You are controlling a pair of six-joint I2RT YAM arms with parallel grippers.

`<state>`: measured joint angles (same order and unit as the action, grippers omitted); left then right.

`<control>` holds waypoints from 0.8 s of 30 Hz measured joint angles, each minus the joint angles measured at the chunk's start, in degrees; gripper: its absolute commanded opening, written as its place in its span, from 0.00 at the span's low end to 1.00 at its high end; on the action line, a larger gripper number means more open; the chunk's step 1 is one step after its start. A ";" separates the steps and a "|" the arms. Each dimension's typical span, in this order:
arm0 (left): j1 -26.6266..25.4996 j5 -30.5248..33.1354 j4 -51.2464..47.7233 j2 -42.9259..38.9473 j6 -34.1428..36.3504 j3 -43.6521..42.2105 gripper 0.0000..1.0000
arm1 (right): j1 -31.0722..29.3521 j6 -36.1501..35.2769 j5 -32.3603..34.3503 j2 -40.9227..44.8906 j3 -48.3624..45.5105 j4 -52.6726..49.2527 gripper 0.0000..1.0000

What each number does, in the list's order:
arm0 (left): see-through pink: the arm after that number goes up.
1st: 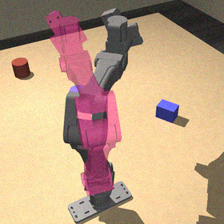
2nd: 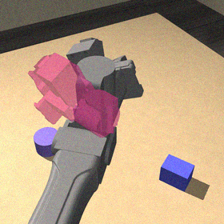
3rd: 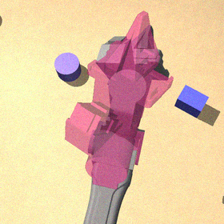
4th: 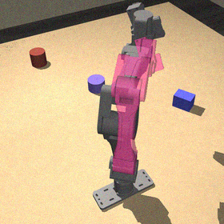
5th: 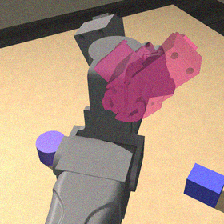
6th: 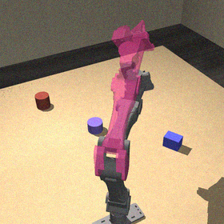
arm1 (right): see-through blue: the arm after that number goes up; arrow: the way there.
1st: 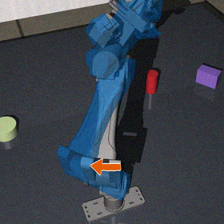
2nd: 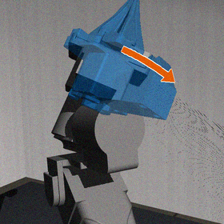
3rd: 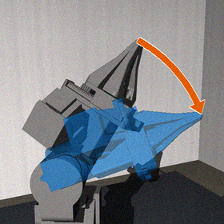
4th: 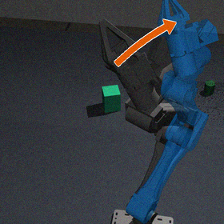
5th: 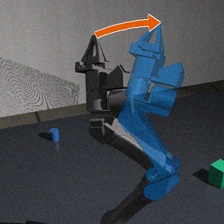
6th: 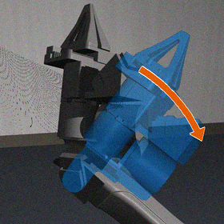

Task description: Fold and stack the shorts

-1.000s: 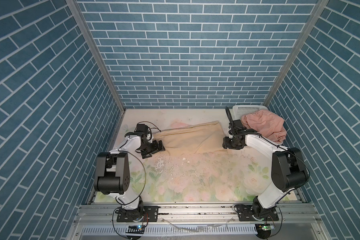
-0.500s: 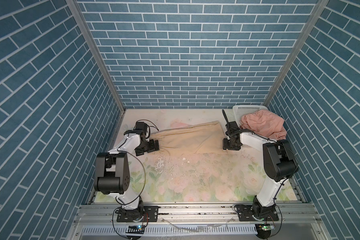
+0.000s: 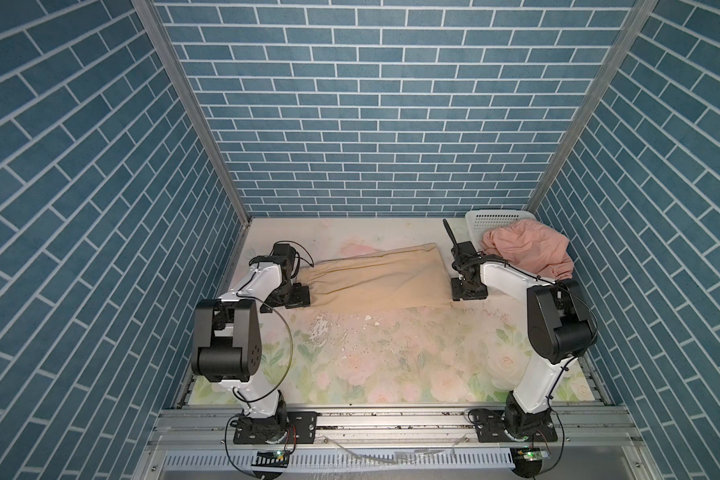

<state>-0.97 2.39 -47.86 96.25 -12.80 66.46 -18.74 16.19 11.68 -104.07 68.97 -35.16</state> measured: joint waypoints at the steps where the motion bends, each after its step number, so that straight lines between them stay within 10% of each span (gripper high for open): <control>1: 0.00 -1.18 0.00 -0.39 0.33 0.61 1.00 | 0.00 -0.02 -0.55 0.74 -0.02 0.00 0.59; 11: 0.04 -17.88 3.74 -7.39 2.16 8.02 1.00 | -6.73 -0.15 -6.80 11.26 -0.02 2.29 0.59; 24: -0.07 -25.59 19.30 15.54 3.37 16.68 1.00 | -21.05 3.39 -15.17 6.67 -0.81 15.58 0.59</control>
<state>-1.04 -23.20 -28.56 111.79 -9.43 83.13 -39.79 19.57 -3.49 -97.41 68.16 -19.57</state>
